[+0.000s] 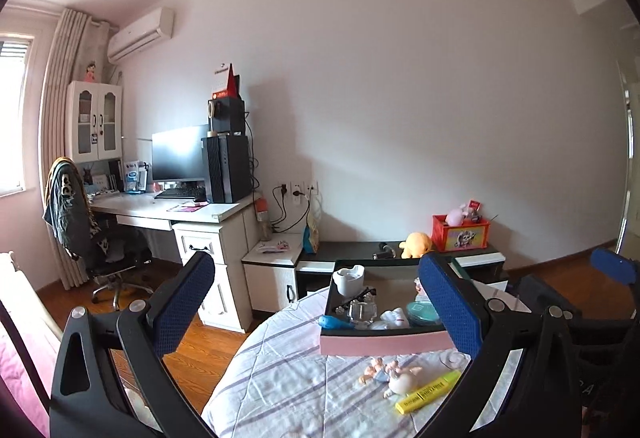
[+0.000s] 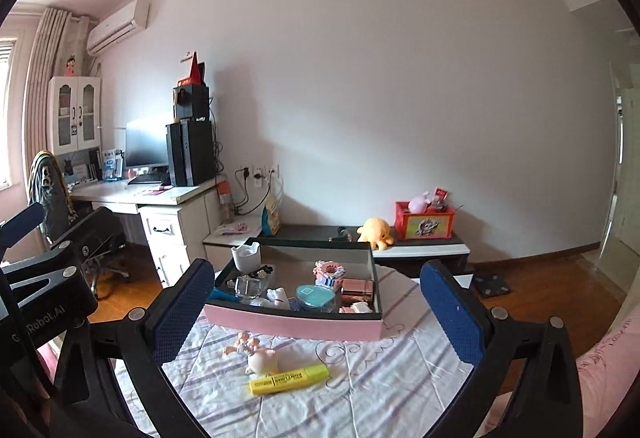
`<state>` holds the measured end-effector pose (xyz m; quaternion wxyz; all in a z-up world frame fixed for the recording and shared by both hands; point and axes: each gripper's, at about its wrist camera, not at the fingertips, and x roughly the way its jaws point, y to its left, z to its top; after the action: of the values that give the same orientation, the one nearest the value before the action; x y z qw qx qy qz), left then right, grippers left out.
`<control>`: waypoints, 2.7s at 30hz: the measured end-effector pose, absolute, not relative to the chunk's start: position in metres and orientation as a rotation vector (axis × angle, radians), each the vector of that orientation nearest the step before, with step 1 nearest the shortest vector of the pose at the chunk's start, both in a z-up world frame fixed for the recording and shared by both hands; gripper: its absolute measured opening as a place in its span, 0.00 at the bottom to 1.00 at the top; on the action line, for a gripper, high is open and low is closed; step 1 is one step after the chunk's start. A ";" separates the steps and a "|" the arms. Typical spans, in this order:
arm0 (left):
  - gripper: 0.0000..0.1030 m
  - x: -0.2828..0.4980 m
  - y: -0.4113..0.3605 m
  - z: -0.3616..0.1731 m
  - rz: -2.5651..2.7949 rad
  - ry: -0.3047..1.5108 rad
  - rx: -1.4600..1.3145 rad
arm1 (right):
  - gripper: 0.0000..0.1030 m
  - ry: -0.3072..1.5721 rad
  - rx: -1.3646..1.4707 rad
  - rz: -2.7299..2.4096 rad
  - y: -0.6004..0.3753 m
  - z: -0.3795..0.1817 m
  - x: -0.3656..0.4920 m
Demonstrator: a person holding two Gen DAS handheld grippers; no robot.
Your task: Organize rigid objects
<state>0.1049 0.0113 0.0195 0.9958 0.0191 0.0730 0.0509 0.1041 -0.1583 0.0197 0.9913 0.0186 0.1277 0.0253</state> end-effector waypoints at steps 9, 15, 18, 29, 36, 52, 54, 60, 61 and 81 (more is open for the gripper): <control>1.00 0.040 0.006 0.026 0.046 0.103 0.036 | 1.00 0.203 0.050 0.004 -0.166 0.029 0.031; 1.00 0.021 0.002 0.028 0.032 0.099 0.045 | 1.00 0.200 0.050 -0.005 -0.167 0.032 0.012; 1.00 0.017 0.003 0.028 0.030 0.097 0.042 | 1.00 0.196 0.044 -0.012 -0.166 0.033 0.011; 1.00 0.017 0.001 0.024 0.027 0.115 0.046 | 1.00 0.216 0.044 -0.016 -0.166 0.028 0.014; 1.00 0.042 -0.004 0.014 0.025 0.163 0.052 | 1.00 0.261 0.045 -0.015 -0.167 0.015 0.033; 1.00 0.143 -0.012 -0.059 -0.070 0.449 0.020 | 1.00 0.463 0.070 -0.046 -0.197 -0.050 0.123; 1.00 0.162 -0.015 -0.073 -0.073 0.504 0.011 | 1.00 0.488 0.078 -0.055 -0.205 -0.059 0.136; 1.00 0.223 -0.026 -0.122 -0.080 0.686 0.004 | 1.00 0.568 0.105 -0.064 -0.226 -0.084 0.180; 1.00 0.235 -0.029 -0.131 -0.089 0.732 0.002 | 1.00 0.584 0.112 -0.065 -0.230 -0.087 0.189; 0.80 0.309 -0.048 -0.186 -0.153 0.905 0.052 | 0.95 0.775 0.156 0.020 -0.250 -0.104 0.315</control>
<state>0.3089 -0.0475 -0.1856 0.8961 0.0251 0.4369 -0.0738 0.3151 -0.2502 -0.1042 0.9228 0.0760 0.3776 0.0097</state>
